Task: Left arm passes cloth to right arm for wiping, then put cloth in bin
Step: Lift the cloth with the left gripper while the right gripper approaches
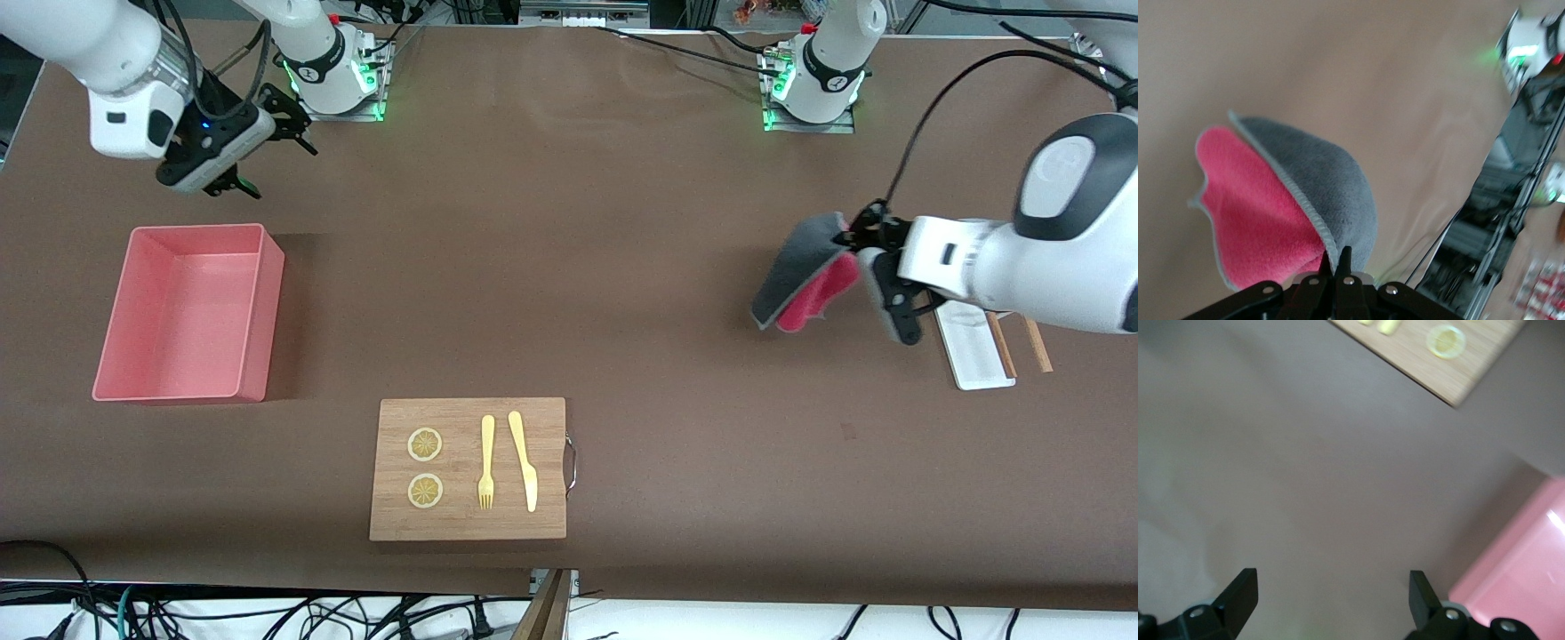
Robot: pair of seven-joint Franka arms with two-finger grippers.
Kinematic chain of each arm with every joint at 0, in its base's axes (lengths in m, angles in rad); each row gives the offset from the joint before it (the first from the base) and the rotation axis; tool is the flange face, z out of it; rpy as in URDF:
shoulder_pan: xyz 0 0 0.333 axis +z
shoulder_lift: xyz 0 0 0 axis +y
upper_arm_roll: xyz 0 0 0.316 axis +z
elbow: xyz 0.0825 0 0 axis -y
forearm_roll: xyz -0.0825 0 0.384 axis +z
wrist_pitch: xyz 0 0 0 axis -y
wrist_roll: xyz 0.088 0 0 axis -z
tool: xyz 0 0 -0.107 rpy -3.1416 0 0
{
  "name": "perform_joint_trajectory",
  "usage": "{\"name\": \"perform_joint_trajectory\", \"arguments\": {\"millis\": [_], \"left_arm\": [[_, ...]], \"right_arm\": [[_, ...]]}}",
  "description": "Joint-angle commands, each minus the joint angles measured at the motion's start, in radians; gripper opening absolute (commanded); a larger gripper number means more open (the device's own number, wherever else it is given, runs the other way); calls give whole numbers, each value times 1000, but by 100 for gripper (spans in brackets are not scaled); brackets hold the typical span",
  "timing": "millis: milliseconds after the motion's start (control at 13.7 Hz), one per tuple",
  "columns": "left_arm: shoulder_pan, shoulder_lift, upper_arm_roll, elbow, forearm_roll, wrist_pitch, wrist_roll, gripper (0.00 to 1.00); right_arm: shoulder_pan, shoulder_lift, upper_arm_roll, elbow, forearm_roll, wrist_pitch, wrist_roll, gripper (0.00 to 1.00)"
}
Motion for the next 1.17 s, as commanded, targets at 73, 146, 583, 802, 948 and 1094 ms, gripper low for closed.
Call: {"name": "perform_joint_trajectory", "arguments": {"millis": [73, 146, 583, 802, 948, 1094], "left_arm": [[-118, -6, 11, 35, -183, 60, -203, 0], [-139, -6, 8, 55, -199, 72, -260, 0], [-273, 28, 8, 88, -413, 305, -553, 0], [-346, 42, 8, 87, -424, 437, -630, 0], [-362, 45, 8, 88, -424, 454, -664, 0], [-369, 40, 1, 92, -426, 454, -688, 0]], "right_arm": [[-3, 98, -1, -2, 184, 42, -263, 100], [-3, 123, -1, -2, 232, 63, -339, 100], [-1, 224, 67, -6, 441, 145, -630, 100], [-1, 283, 146, -5, 569, 244, -740, 100], [0, 298, 204, -3, 608, 315, -774, 100], [2, 306, 262, 1, 611, 401, -768, 100]]}}
